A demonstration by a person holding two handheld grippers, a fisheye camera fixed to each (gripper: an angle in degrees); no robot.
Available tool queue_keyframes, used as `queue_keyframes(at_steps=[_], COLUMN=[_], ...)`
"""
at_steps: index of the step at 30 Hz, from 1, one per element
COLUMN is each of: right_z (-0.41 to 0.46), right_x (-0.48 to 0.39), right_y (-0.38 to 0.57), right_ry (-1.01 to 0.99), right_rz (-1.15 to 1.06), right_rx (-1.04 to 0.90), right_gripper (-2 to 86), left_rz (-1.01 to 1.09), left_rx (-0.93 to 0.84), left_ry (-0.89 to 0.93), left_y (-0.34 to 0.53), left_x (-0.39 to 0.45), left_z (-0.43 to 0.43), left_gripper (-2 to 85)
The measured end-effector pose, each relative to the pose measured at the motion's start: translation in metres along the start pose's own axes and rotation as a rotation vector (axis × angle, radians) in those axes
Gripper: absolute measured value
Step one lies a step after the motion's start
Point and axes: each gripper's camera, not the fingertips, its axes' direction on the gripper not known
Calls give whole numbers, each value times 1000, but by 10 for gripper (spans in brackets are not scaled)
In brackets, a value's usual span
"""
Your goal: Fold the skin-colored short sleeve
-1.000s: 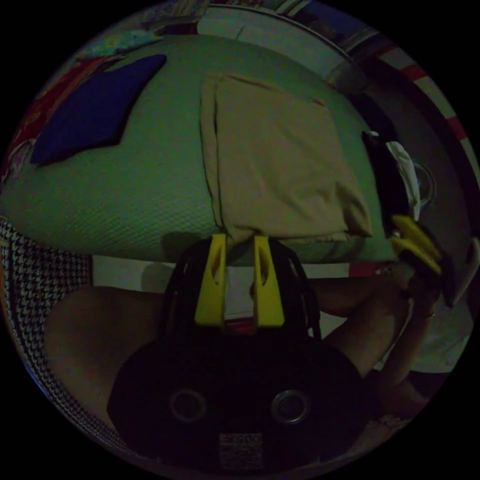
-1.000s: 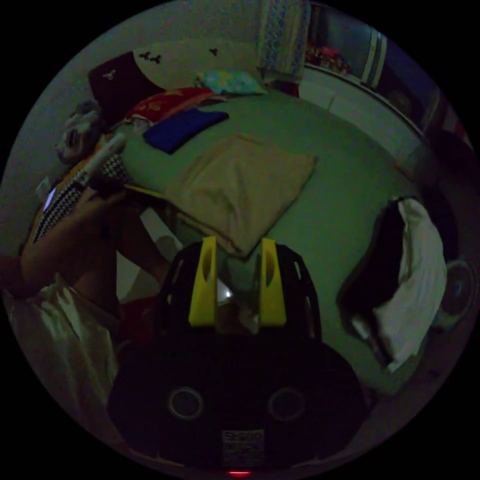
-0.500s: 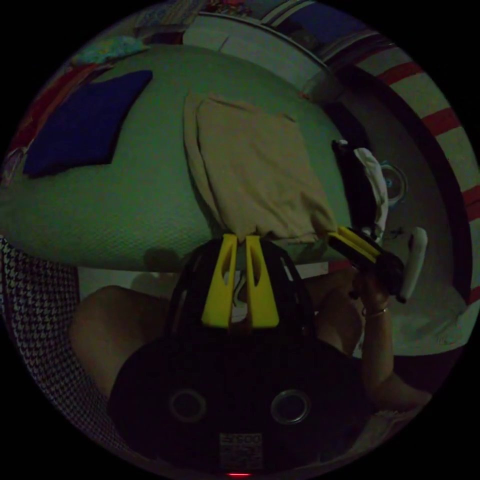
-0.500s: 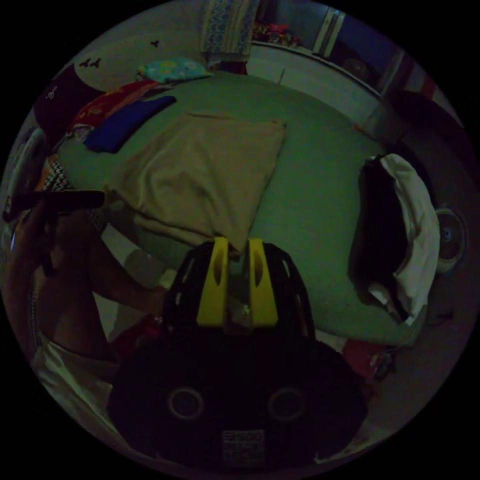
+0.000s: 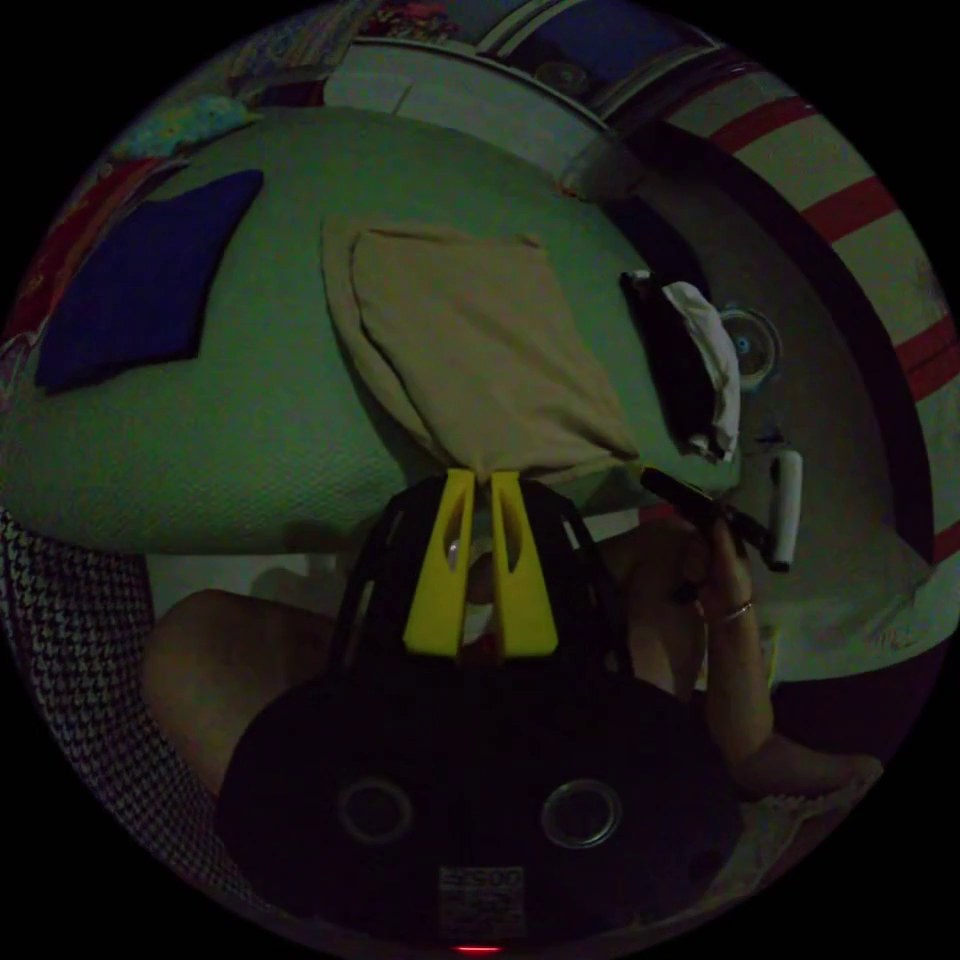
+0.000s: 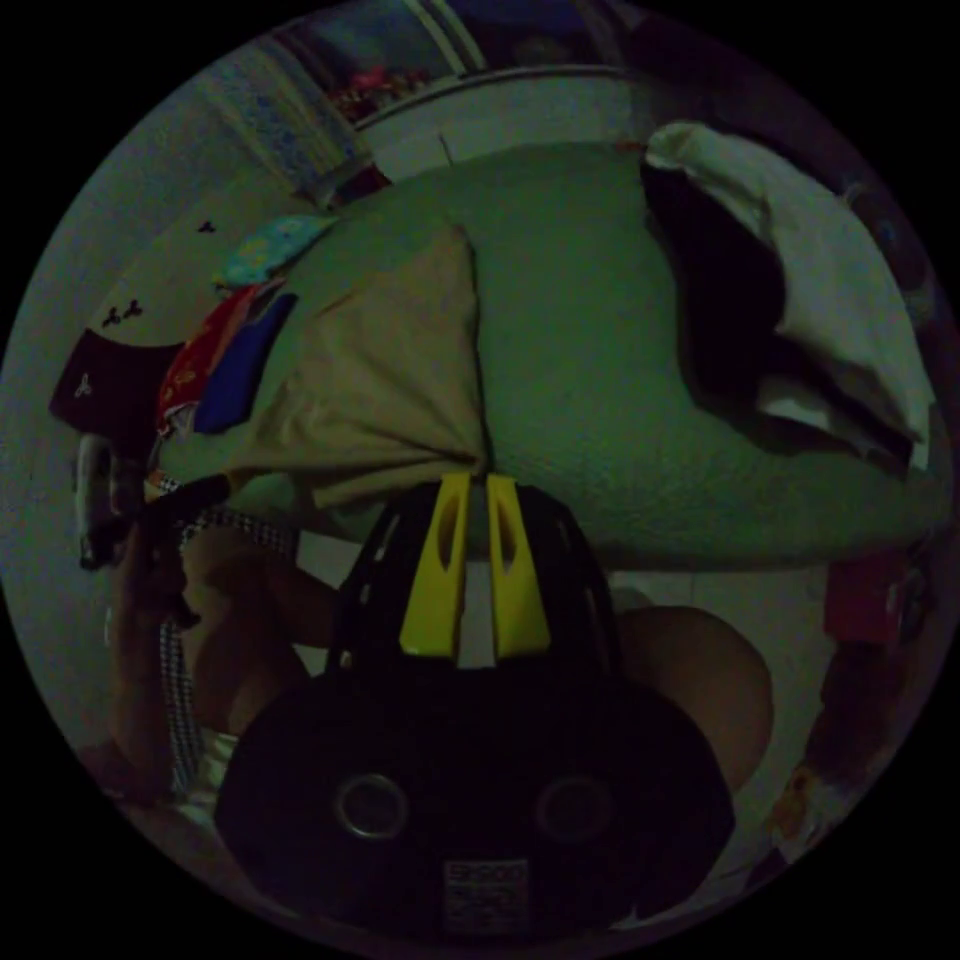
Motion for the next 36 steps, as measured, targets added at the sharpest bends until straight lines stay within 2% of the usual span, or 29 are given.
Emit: queue_keyframes(at_steps=[3,6,13,18,24,33,36], right_z=[-2,15,45,40,19,33,31], right_x=[-26,-44,-59,-35,11,58,67], right_y=[7,5,-24,-60,-87,-112,-121], right_ry=[-81,-94,26,229,232,174,282], right_rz=[-192,-269,-273,-212,-94,148,231], right_rx=[29,-1,50,82,123,47,-6], right_gripper=[7,-7,-10,-12,-11,-11,-11], left_rz=[3,14,35,48,62,-11,-27], left_rx=[23,36,85,120,88,-114,-123], left_ry=[26,27,86,103,127,81,98], left_y=[7,13,22,27,38,59,62], left_x=[1,4,14,21,30,35,37], left_z=[-9,-17,-35,-45,-30,41,44], left_gripper=[41,41,40,40,39,42,44])
